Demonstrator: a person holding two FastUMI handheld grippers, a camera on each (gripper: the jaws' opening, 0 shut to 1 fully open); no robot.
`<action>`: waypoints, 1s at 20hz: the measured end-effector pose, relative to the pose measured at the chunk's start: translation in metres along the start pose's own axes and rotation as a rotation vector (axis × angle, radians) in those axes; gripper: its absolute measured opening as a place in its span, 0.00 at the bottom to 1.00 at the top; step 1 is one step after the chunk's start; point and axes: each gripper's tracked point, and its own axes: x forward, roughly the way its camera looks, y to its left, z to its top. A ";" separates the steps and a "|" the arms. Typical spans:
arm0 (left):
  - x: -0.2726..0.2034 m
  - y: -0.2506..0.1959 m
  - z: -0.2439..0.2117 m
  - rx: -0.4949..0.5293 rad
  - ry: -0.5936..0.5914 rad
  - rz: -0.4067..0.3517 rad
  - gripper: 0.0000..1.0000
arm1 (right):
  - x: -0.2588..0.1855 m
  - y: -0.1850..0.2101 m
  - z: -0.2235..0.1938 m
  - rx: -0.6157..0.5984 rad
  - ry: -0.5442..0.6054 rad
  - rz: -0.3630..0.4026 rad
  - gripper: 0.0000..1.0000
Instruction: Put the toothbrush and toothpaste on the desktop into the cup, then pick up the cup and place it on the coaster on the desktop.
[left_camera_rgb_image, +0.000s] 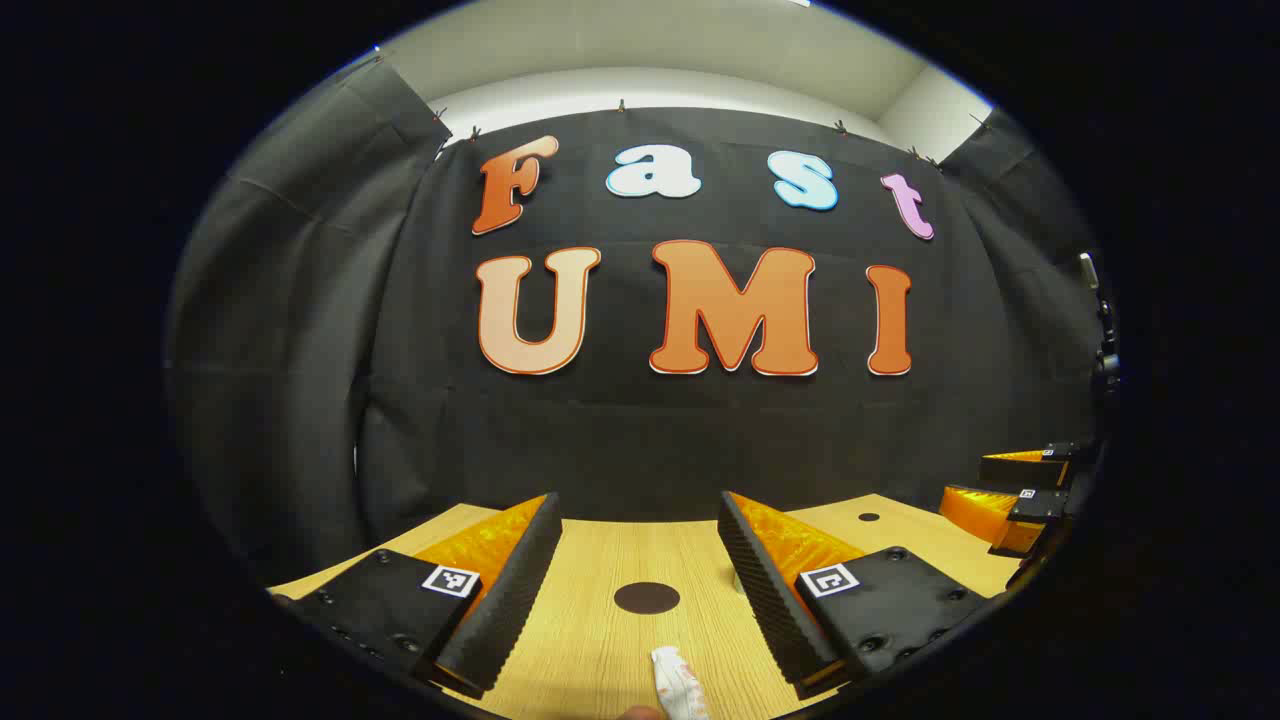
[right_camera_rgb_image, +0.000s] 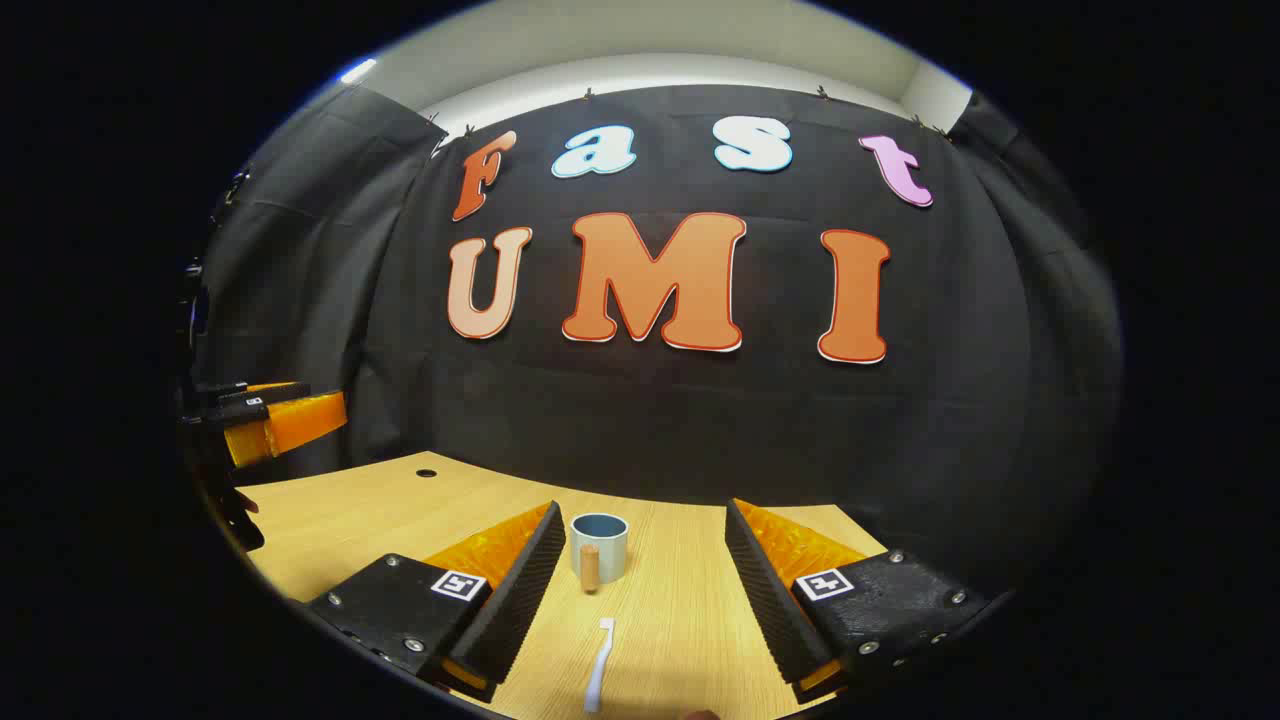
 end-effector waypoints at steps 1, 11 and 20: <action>0.001 -0.001 0.000 0.001 0.000 -0.001 1.00 | 0.000 0.000 0.000 -0.002 0.002 0.003 0.96; -0.002 -0.006 0.007 0.018 -0.002 -0.006 1.00 | 0.000 0.004 0.003 0.017 0.003 0.025 0.97; 0.022 -0.019 -0.018 0.013 0.167 -0.065 1.00 | 0.019 0.007 -0.023 0.010 0.162 0.077 0.95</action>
